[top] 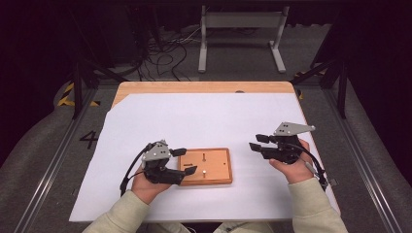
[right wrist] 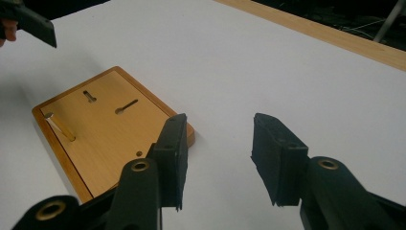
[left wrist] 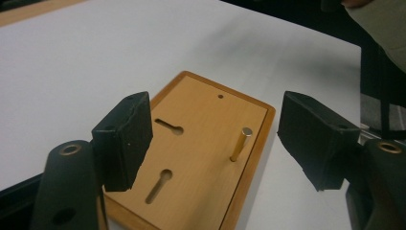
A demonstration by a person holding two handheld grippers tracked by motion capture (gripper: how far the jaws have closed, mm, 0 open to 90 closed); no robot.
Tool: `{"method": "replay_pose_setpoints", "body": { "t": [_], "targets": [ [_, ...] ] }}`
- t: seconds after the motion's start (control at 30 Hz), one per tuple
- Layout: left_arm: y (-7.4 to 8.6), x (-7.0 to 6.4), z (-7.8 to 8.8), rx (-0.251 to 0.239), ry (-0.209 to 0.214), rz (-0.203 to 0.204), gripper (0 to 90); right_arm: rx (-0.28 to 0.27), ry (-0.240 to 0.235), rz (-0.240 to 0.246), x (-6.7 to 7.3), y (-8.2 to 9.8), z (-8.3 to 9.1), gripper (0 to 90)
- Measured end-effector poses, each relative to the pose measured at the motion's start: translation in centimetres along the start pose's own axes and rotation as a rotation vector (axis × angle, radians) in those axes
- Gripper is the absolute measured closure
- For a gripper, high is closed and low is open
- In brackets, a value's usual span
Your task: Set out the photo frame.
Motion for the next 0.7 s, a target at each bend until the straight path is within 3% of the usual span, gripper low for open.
{"method": "replay_pose_setpoints", "body": {
  "t": [0.17,0.3,0.53,0.7],
  "targets": [
    [0.5,-0.6,-1.6,0.038,0.008,-0.027,30.3,0.011,-0.001,-0.003,0.0,0.3,-0.3,56.6],
    [1.0,-0.7,-2.6,0.076,0.019,-0.019,32.4,0.011,0.000,-0.003,-0.1,0.4,-0.3,56.5],
    [2.0,-1.0,-3.8,0.129,0.053,-0.002,44.8,0.012,0.002,-0.004,-0.2,0.4,-0.3,56.4],
    [2.5,-1.2,-4.6,0.166,0.072,-0.015,56.7,0.014,0.000,-0.010,-0.2,0.6,-0.4,56.3]
  ]
}}
Point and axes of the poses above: each handheld gripper's, and its own axes: z roughly backward along the jaws, y roughly out of its underside, x roughly to its left, the point moved 8 cm from there along -z, roughly forward along the jaws, and after that the axes turned 2 degrees about -y, right-handed, at the moved point
